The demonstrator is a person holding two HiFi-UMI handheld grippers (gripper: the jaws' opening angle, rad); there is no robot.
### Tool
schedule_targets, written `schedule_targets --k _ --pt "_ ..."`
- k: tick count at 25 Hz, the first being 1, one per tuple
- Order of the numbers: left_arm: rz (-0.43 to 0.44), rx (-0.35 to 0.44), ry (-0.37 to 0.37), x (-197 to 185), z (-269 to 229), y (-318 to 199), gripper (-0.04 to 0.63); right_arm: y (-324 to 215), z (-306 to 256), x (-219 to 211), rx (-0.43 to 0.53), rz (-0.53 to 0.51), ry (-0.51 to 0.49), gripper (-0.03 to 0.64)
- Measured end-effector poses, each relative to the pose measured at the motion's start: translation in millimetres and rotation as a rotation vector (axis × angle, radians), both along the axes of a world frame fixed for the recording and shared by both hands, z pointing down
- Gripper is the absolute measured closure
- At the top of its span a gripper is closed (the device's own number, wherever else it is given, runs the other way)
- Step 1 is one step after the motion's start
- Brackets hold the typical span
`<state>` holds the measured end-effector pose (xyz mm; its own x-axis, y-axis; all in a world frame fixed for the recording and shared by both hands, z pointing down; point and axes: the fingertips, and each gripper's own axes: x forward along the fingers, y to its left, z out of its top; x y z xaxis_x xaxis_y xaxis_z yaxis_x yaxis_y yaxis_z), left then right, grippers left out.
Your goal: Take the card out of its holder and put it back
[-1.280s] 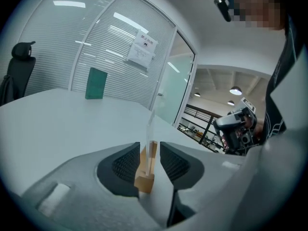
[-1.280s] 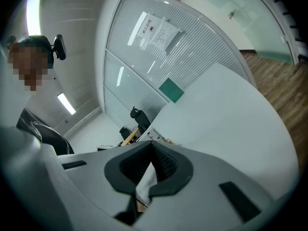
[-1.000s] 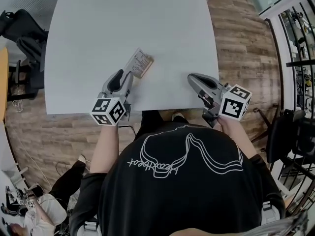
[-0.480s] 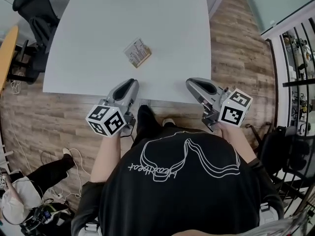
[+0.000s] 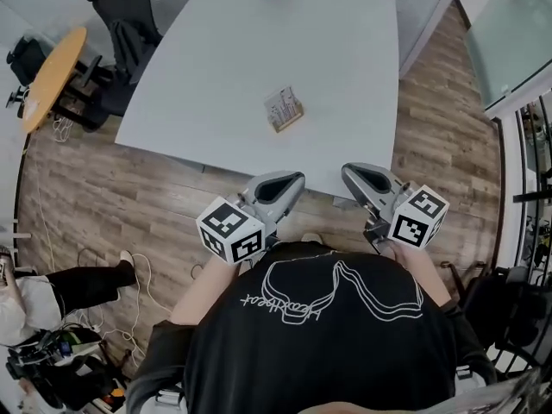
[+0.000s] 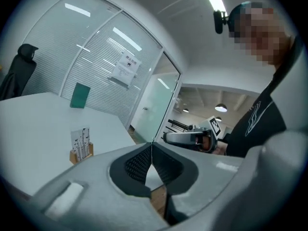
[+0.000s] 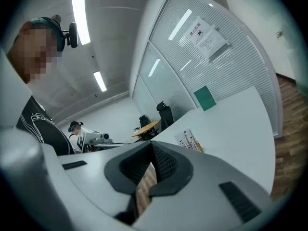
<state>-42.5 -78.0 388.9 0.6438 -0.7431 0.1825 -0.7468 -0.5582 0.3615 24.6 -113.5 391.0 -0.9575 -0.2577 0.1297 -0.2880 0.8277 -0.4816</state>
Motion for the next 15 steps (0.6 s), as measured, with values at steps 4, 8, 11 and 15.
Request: schedule_targets --k 4,8,11,15 --pt "-0.018 -0.008 0.005 -5.0 -7.2 5.1 0.578 12.9 -6.4 -5.0 0.006 0.005 0.008 0.607" --pt "-0.024 -0.025 0.029 -10.6 -9.9 22.9 0.58 43.0 -5.5 -14.0 -0.044 0.014 -0.003 0.607" --pt "-0.003 -0.018 0.04 -7.9 -16.7 44.4 0.579 68.6 -9.6 -16.4 -0.042 0.015 0.012 0.607" --pt "0.014 -0.008 0.037 -3.6 -22.4 74.2 0.58 95.9 -20.0 -13.8 -0.049 0.019 -0.023 0.607"
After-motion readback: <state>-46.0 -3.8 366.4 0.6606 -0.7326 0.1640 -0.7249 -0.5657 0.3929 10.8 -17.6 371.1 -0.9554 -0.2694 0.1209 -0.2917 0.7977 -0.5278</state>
